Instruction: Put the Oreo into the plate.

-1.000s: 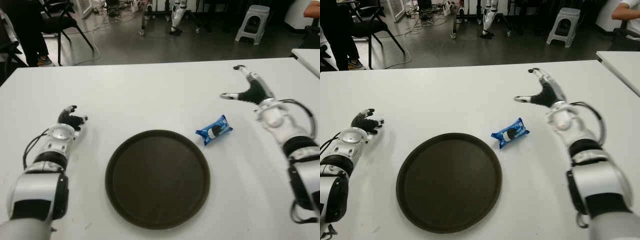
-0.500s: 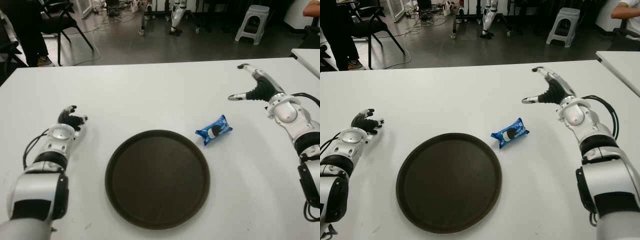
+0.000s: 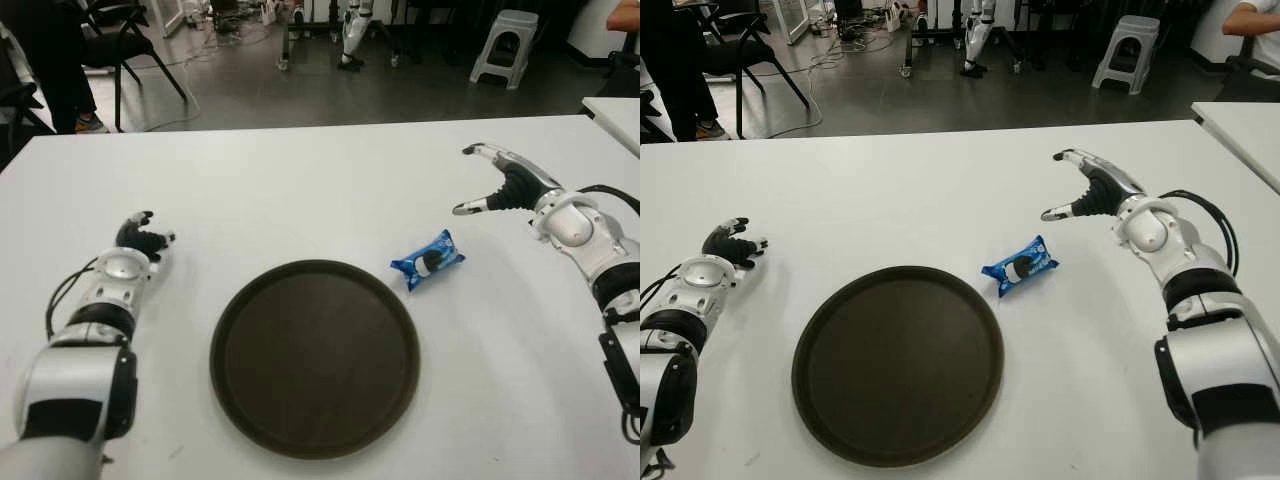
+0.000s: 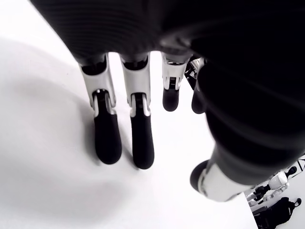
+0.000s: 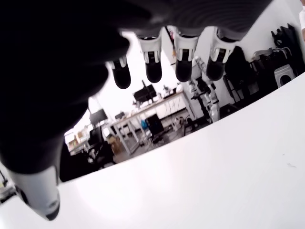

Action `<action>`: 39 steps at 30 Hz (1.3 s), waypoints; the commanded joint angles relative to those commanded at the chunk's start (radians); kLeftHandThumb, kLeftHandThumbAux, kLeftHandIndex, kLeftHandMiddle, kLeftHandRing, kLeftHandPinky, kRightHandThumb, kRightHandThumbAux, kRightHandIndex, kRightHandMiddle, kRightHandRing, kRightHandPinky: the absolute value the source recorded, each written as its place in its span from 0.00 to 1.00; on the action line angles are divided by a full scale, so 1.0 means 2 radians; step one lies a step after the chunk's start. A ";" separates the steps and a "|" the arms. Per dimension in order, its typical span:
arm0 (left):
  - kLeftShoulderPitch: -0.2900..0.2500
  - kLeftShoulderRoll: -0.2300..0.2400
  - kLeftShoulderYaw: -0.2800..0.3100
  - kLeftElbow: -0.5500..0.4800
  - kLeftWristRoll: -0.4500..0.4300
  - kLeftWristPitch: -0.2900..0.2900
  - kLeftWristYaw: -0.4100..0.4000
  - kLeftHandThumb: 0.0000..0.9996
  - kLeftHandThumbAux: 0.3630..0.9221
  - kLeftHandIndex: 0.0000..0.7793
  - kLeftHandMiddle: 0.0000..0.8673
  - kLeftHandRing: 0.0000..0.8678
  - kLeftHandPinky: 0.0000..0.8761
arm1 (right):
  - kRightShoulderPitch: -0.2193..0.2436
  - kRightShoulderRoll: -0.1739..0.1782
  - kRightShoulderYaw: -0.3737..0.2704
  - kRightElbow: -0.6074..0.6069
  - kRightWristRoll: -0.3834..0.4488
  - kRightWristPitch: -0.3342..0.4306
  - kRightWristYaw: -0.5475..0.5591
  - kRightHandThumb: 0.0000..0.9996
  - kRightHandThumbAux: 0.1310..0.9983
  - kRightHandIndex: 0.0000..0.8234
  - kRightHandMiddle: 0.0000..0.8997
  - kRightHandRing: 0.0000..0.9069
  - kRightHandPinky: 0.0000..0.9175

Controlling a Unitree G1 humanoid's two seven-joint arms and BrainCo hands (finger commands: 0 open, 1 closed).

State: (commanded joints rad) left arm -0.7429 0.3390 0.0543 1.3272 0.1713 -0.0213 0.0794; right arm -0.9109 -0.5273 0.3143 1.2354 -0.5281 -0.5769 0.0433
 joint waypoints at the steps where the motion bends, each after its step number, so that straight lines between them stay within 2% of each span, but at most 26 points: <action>1: 0.000 0.000 -0.001 0.000 0.001 0.000 0.001 0.25 0.79 0.11 0.12 0.14 0.16 | 0.000 0.000 0.001 -0.002 0.001 -0.001 0.003 0.00 0.66 0.00 0.00 0.01 0.37; 5: 0.001 0.000 -0.001 -0.001 0.000 -0.003 0.001 0.26 0.80 0.13 0.13 0.15 0.15 | 0.002 -0.001 0.000 -0.004 0.006 -0.008 0.014 0.00 0.70 0.01 0.00 0.02 0.38; 9: 0.000 -0.003 0.003 -0.002 -0.004 -0.005 0.000 0.27 0.81 0.13 0.13 0.15 0.15 | -0.002 -0.001 0.012 -0.005 -0.005 -0.012 0.028 0.00 0.73 0.02 0.01 0.03 0.34; 12: 0.000 -0.004 0.004 -0.002 -0.006 -0.004 0.001 0.26 0.81 0.13 0.12 0.14 0.16 | -0.005 -0.003 0.019 -0.006 -0.010 -0.013 0.043 0.00 0.74 0.03 0.02 0.04 0.29; 16: 0.000 -0.004 0.005 -0.001 -0.006 -0.003 0.002 0.25 0.80 0.12 0.11 0.13 0.16 | -0.005 -0.004 0.019 -0.008 -0.006 -0.018 0.054 0.00 0.75 0.03 0.02 0.04 0.17; 20: -0.001 -0.005 0.005 -0.001 -0.005 -0.003 0.003 0.23 0.79 0.11 0.10 0.13 0.16 | -0.006 -0.007 0.022 -0.013 -0.007 -0.024 0.063 0.00 0.76 0.03 0.02 0.03 0.10; 25: -0.001 -0.007 0.002 -0.002 -0.002 -0.002 0.006 0.23 0.79 0.12 0.11 0.13 0.14 | -0.009 -0.011 0.033 -0.016 -0.014 -0.029 0.091 0.00 0.76 0.03 0.02 0.03 0.09; 32: -0.002 -0.008 -0.003 -0.001 0.002 0.000 0.010 0.24 0.81 0.14 0.13 0.15 0.16 | -0.009 -0.015 0.068 -0.019 -0.047 -0.029 0.096 0.00 0.75 0.03 0.01 0.02 0.05; 39: -0.003 -0.008 -0.007 -0.002 0.004 0.004 0.014 0.24 0.75 0.14 0.14 0.17 0.19 | -0.012 -0.021 0.081 -0.027 -0.060 -0.033 0.102 0.00 0.77 0.03 0.02 0.01 0.04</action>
State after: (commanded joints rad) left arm -0.7482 0.3222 0.0407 1.3229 0.1799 -0.0126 0.1074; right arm -0.9358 -0.5690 0.4764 1.1823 -0.6473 -0.6433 0.2464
